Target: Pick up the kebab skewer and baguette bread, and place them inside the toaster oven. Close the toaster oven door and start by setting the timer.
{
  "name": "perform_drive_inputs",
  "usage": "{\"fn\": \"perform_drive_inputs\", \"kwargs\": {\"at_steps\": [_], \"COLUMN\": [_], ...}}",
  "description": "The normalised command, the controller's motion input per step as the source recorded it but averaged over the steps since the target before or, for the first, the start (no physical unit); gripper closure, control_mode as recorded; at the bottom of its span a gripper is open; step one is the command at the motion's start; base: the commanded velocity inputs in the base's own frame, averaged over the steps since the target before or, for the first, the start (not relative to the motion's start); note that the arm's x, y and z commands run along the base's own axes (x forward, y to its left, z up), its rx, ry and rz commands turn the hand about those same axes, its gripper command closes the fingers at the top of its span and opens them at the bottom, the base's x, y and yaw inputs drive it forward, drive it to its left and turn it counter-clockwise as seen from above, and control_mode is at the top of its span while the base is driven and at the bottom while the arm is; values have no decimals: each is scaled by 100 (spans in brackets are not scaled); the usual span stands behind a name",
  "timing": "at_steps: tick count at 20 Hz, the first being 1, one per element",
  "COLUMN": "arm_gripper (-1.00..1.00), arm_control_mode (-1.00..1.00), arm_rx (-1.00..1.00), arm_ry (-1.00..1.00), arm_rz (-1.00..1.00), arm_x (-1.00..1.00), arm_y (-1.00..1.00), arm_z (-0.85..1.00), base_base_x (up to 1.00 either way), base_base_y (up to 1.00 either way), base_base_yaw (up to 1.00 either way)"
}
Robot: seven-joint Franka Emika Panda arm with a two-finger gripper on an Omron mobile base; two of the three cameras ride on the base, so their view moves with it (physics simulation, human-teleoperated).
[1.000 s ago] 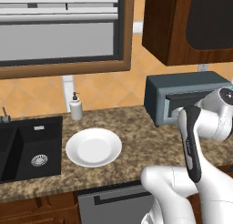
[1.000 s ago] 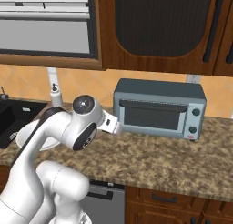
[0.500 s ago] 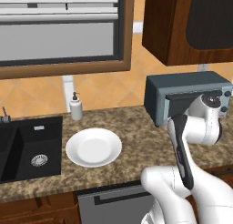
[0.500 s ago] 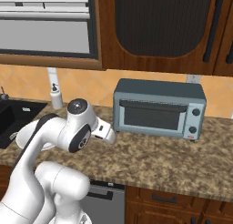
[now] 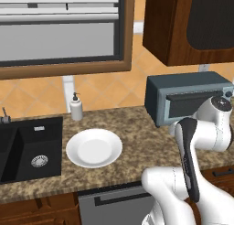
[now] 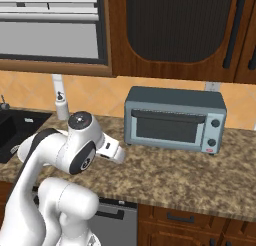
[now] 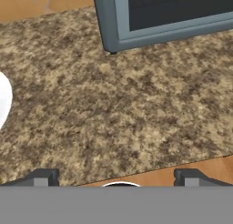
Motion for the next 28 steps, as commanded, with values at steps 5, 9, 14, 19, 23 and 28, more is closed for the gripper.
{"fn": "perform_drive_inputs", "kwargs": {"at_steps": [5,9,14,19,23,28], "arm_gripper": [-100,-100,-100,-100,-100,-100], "arm_control_mode": [-100,-100,-100,-100,-100,100], "arm_rx": [0,0,0,0,0,0], "arm_ry": [0,0,0,0,0,0], "arm_rz": [0,0,0,0,0,0], "arm_x": [0,0,0,0,0,0], "arm_y": [0,0,0,0,0,0], "arm_z": [0,0,0,0,0,0], "base_base_x": [0,0,0,0,0,0], "base_base_y": [0,0,0,0,0,0], "base_base_yaw": [0,0,0,0,0,0]}}
